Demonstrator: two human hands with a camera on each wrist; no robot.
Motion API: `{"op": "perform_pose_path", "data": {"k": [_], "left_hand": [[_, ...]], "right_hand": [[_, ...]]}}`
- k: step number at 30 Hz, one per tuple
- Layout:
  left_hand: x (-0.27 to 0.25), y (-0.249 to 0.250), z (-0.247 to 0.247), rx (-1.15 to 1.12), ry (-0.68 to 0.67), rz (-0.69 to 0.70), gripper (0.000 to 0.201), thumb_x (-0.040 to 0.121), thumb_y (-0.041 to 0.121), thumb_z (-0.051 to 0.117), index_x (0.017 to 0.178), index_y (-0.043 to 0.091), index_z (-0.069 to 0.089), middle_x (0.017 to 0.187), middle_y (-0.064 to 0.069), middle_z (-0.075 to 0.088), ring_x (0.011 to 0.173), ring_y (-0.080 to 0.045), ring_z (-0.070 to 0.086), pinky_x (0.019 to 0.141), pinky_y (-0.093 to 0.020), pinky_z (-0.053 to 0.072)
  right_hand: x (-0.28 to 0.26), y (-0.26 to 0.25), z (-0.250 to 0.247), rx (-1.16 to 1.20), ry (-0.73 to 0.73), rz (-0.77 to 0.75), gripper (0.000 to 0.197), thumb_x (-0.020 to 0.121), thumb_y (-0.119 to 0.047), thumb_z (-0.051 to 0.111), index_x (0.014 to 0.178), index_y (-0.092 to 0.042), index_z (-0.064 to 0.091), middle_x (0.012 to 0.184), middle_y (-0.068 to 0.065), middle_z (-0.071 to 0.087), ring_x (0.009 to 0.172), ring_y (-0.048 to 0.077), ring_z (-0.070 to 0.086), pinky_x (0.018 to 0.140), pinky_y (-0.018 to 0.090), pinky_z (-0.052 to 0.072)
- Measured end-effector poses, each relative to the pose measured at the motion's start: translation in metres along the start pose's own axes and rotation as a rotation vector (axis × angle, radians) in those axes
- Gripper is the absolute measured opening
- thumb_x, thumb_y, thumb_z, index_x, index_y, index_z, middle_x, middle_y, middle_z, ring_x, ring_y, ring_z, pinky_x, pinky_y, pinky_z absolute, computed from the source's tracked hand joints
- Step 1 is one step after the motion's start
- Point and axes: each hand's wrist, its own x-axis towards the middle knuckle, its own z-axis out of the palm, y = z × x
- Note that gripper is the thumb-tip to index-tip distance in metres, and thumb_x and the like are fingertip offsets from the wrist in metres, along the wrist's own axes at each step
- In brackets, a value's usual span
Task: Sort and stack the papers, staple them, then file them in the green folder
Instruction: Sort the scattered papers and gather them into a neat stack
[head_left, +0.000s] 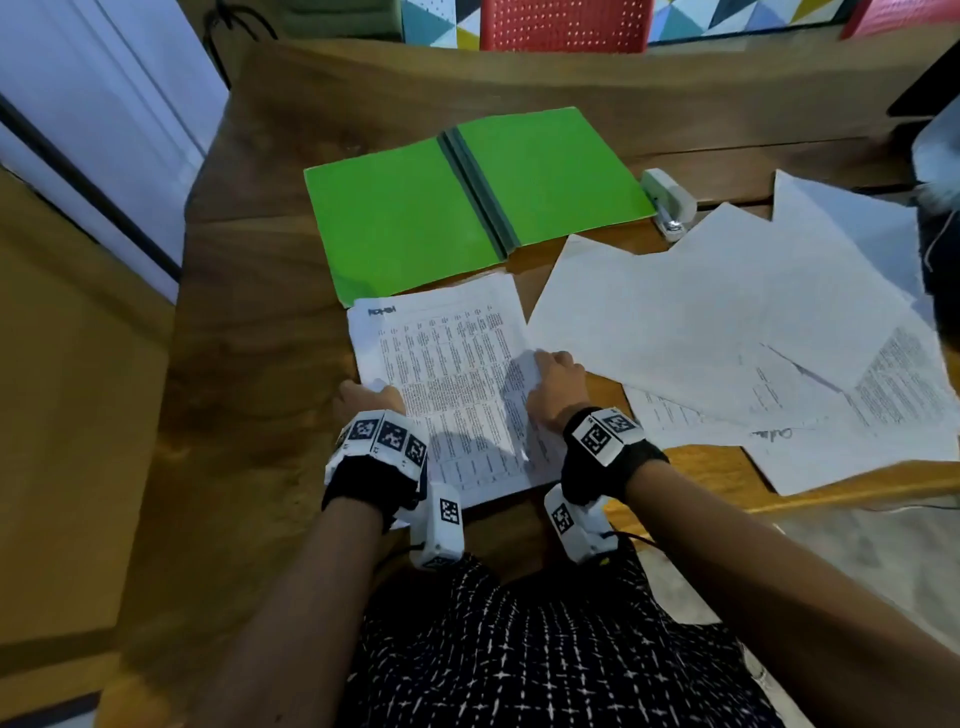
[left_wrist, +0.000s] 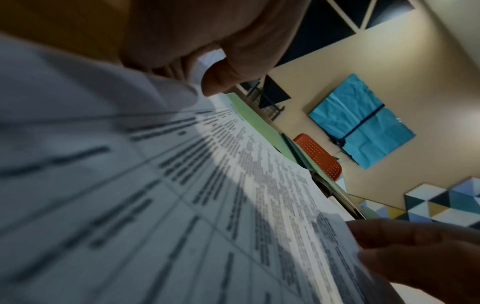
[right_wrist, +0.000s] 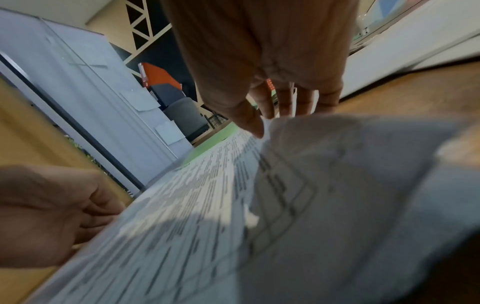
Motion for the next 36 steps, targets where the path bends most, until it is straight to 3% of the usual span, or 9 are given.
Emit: {"op": "perform_pose_path", "data": {"k": [2, 5, 13, 18, 22, 27, 30, 32, 36], "left_hand": [[-0.01, 0.013, 0.005, 0.131, 0.137, -0.005, 0.051, 0.086, 0.011, 0.056, 0.133, -0.002, 0.038, 0.137, -0.022, 0.04, 0.128, -0.037, 0.04, 0.105, -0.04, 0.035], [-0.026, 0.041, 0.019, 0.076, 0.172, 0.116, 0.058, 0.083, 0.004, 0.055, 0.137, 0.003, 0.034, 0.141, -0.019, 0.036, 0.131, -0.034, 0.037, 0.106, -0.041, 0.034], [-0.084, 0.088, 0.13, 0.252, -0.325, 0.309, 0.045, 0.085, 0.004, 0.054, 0.129, 0.005, 0.042, 0.13, -0.018, 0.055, 0.119, -0.032, 0.053, 0.098, -0.035, 0.044], [-0.133, 0.083, 0.199, 0.888, -0.706, 0.638, 0.087, 0.078, 0.022, 0.072, 0.146, 0.016, 0.019, 0.155, -0.012, 0.017, 0.143, -0.031, 0.019, 0.115, -0.044, 0.027], [-0.168, 0.066, 0.23, 1.108, -0.668, 0.844, 0.074, 0.089, 0.024, 0.056, 0.148, 0.022, 0.011, 0.159, -0.008, -0.006, 0.147, -0.029, -0.005, 0.118, -0.047, 0.011], [-0.172, 0.066, 0.243, 1.306, -0.587, 0.982, 0.071, 0.094, 0.021, 0.047, 0.149, 0.016, 0.002, 0.158, -0.013, -0.004, 0.146, -0.036, 0.0, 0.114, -0.047, 0.024], [-0.171, 0.074, 0.243, 1.263, -0.515, 1.056, 0.049, 0.097, 0.005, 0.034, 0.144, 0.012, 0.026, 0.148, -0.017, 0.029, 0.14, -0.033, 0.026, 0.103, -0.044, 0.043], [-0.176, 0.095, 0.237, 1.103, -0.469, 0.995, 0.034, 0.094, 0.005, 0.04, 0.127, 0.01, 0.05, 0.118, -0.019, 0.054, 0.123, -0.032, 0.05, 0.095, -0.041, 0.049], [-0.18, 0.156, 0.212, 0.288, -0.376, 0.811, 0.03, 0.09, 0.024, 0.046, 0.077, 0.007, 0.067, 0.082, -0.021, 0.063, 0.077, -0.022, 0.059, 0.066, -0.026, 0.04]], "right_hand": [[0.006, 0.01, -0.011, 0.042, 0.006, -0.016, 0.055, 0.087, -0.009, 0.046, 0.14, -0.007, 0.032, 0.144, 0.019, 0.033, 0.129, 0.039, 0.033, 0.106, 0.038, 0.03], [0.02, 0.035, -0.045, 0.082, 0.078, -0.01, 0.052, 0.089, -0.013, 0.048, 0.139, -0.007, 0.036, 0.144, 0.019, 0.034, 0.131, 0.038, 0.032, 0.107, 0.038, 0.03], [0.058, 0.143, -0.15, -0.008, 0.154, 0.15, 0.054, 0.085, -0.017, 0.057, 0.136, -0.01, 0.04, 0.14, 0.02, 0.037, 0.13, 0.04, 0.035, 0.106, 0.045, 0.034], [0.067, 0.203, -0.174, -0.313, -0.061, 0.189, 0.083, 0.071, -0.029, 0.071, 0.139, -0.019, 0.024, 0.144, 0.012, 0.027, 0.132, 0.038, 0.028, 0.103, 0.053, 0.032], [0.063, 0.233, -0.175, -0.305, -0.029, 0.136, 0.069, 0.076, -0.024, 0.065, 0.133, -0.021, 0.026, 0.142, 0.012, 0.024, 0.131, 0.037, 0.024, 0.101, 0.053, 0.029], [0.065, 0.259, -0.181, -0.33, 0.017, 0.075, 0.052, 0.088, -0.016, 0.053, 0.134, -0.005, 0.032, 0.144, 0.02, 0.03, 0.13, 0.04, 0.03, 0.1, 0.049, 0.037], [0.068, 0.268, -0.19, -0.322, 0.068, 0.067, 0.034, 0.089, -0.004, 0.044, 0.122, 0.0, 0.05, 0.13, 0.023, 0.052, 0.121, 0.039, 0.046, 0.093, 0.043, 0.045], [0.07, 0.271, -0.198, -0.252, 0.103, 0.084, 0.032, 0.088, -0.005, 0.044, 0.117, -0.004, 0.059, 0.122, 0.022, 0.06, 0.114, 0.039, 0.054, 0.092, 0.04, 0.047], [0.068, 0.269, -0.21, -0.053, 0.146, 0.089, 0.031, 0.091, -0.01, 0.044, 0.113, -0.009, 0.066, 0.12, 0.022, 0.063, 0.114, 0.04, 0.054, 0.094, 0.038, 0.045]]}}
